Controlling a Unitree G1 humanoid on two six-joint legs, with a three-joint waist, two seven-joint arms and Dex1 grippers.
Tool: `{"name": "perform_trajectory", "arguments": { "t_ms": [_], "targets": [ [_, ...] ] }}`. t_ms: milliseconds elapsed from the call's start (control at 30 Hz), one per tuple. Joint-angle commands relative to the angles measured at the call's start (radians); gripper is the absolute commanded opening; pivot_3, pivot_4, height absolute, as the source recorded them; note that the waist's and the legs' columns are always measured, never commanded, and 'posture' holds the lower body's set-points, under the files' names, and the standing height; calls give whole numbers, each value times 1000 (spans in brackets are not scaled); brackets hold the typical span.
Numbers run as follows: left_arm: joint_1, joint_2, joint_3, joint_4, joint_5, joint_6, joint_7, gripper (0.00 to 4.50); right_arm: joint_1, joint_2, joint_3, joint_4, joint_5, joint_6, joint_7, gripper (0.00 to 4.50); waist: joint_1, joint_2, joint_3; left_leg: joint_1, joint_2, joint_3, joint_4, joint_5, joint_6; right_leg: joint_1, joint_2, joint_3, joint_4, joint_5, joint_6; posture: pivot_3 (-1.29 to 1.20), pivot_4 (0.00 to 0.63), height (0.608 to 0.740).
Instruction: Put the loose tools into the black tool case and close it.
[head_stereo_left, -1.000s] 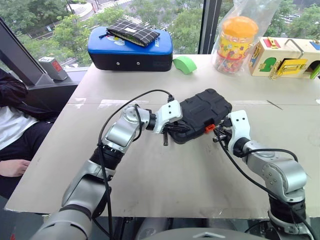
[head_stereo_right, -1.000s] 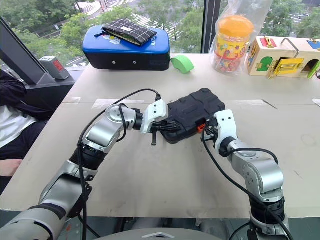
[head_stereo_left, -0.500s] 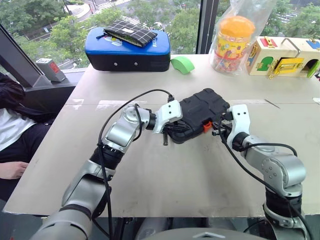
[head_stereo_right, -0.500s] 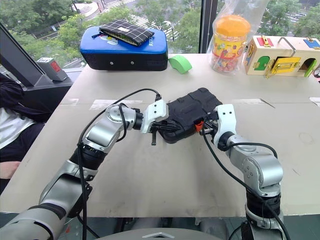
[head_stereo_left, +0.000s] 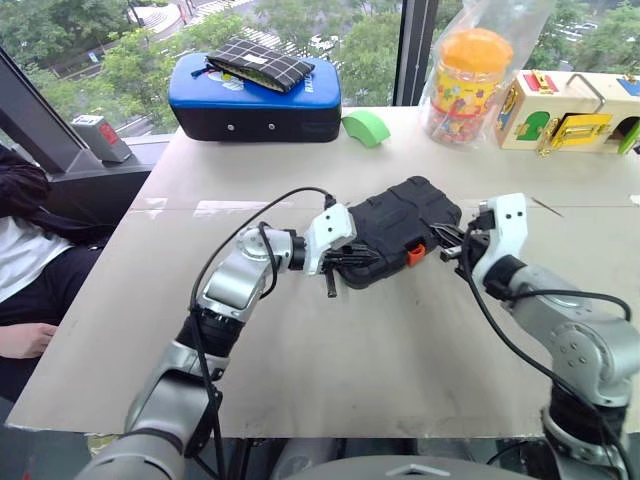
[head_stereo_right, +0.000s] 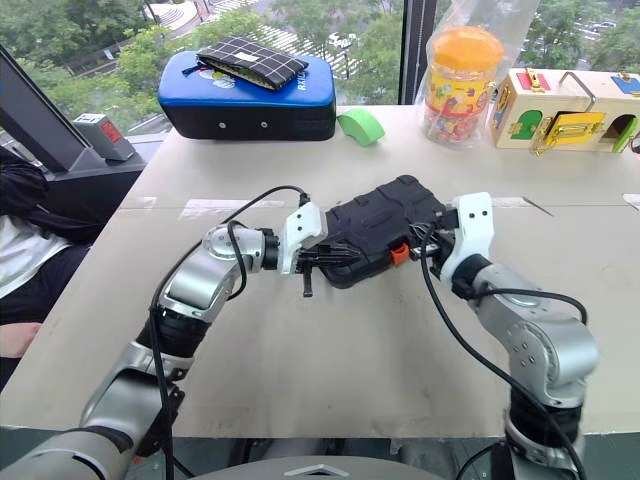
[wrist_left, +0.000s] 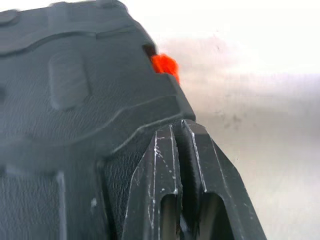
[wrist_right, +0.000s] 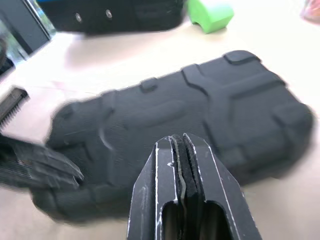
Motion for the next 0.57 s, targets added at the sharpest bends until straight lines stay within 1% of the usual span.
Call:
{"name": "perform_trajectory", "arguments": {
  "t_ms": [33, 67, 100, 133, 200, 233, 267, 300, 333, 367, 400, 467, 567],
  "targets": [
    [34, 24, 125, -117, -166, 96, -4, 417, 75, -84, 2, -68, -50, -151, 73, 238, -1, -4, 4, -2, 0, -1, 0, 2, -3, -1, 0, -1, 0, 0, 0, 0, 150, 740],
    [50, 31, 151, -140, -201, 115, -6, 769, 99, -102, -9, -69, -55, -177, 86, 557, -4, -4, 4, -4, 1, -1, 1, 2, -3, -3, 1, -1, 0, 0, 0, 0, 150, 740],
    [90, 52, 189, -179, -237, 133, -4, 984, 160, -149, -33, -89, -59, -230, 144, 889, -4, -4, 5, -5, 1, -1, 2, 2, -3, -5, 1, -1, 1, 0, 0, 0, 150, 740],
    [138, 79, 216, -218, -253, 142, -4, 1434, 216, -178, -77, -107, -48, -266, 195, 1321, -2, -4, 5, -6, 1, 0, 2, 2, -3, -5, 1, -1, 1, 0, 0, 0, 150, 740],
    [254, 150, 273, -296, -271, 155, -17, 1977, 359, -240, -210, -131, -18, -330, 321, 1893, -1, -4, 5, -7, 0, 0, 1, 2, -3, -6, 0, -1, 0, 0, 0, 0, 150, 740],
    [308, 186, 297, -327, -281, 161, -24, 2382, 435, -265, -280, -133, -4, -363, 387, 2346, -1, -3, 5, -7, 1, 0, 0, 2, -3, -5, 0, -1, -2, 0, 0, 0, 150, 740],
    [351, 214, 316, -351, -291, 163, -26, 3020, 503, -285, -344, -130, 7, -397, 445, 2985, 1, -4, 6, -6, 1, 0, -1, 1, -2, -5, 0, 0, -3, 0, 0, 0, 150, 740],
    [408, 251, 344, -371, -289, 155, -34, 3237, 586, -300, -415, -125, 5, -444, 510, 3199, 4, -3, 7, -7, 1, 0, -1, 1, -2, -5, 0, -1, -5, 0, 0, 0, 150, 740],
    [444, 274, 359, -384, -289, 148, -37, 3853, 640, -306, -462, -119, 6, -479, 553, 3812, 6, -3, 7, -8, 1, 0, 0, 1, -2, -5, 0, -1, -6, 0, 0, 0, 150, 740],
    [489, 302, 377, -396, -283, 131, -51, 4235, 700, -306, -515, -109, 13, -515, 603, 4177, 11, -4, 9, -7, 1, 0, 0, 1, -2, -3, 0, -1, -6, 0, 0, 0, 150, 740],
    [537, 333, 396, -406, -285, 126, -73, 4468, 764, -298, -568, -100, 11, -566, 657, 4447, 19, -3, 11, -6, 1, -1, 1, 0, -1, 0, 0, -2, -7, 0, 0, 0, 150, 740],
    [618, 380, 415, -417, -270, 98, -103, 4468, 860, -274, -644, -70, -20, -686, 735, 4447, 27, -1, 13, -4, 2, 0, 0, -2, 3, 2, -1, -2, -10, 1, -1, 0, 150, 740],
    [656, 404, 414, -421, -282, 92, -108, 4468, 919, -261, -681, -16, -40, -793, 788, 4447, 30, 1, 14, -4, 2, 2, 1, -3, 2, 3, -3, -1, -11, -1, -5, 0, 150, 740]
  ]
}}
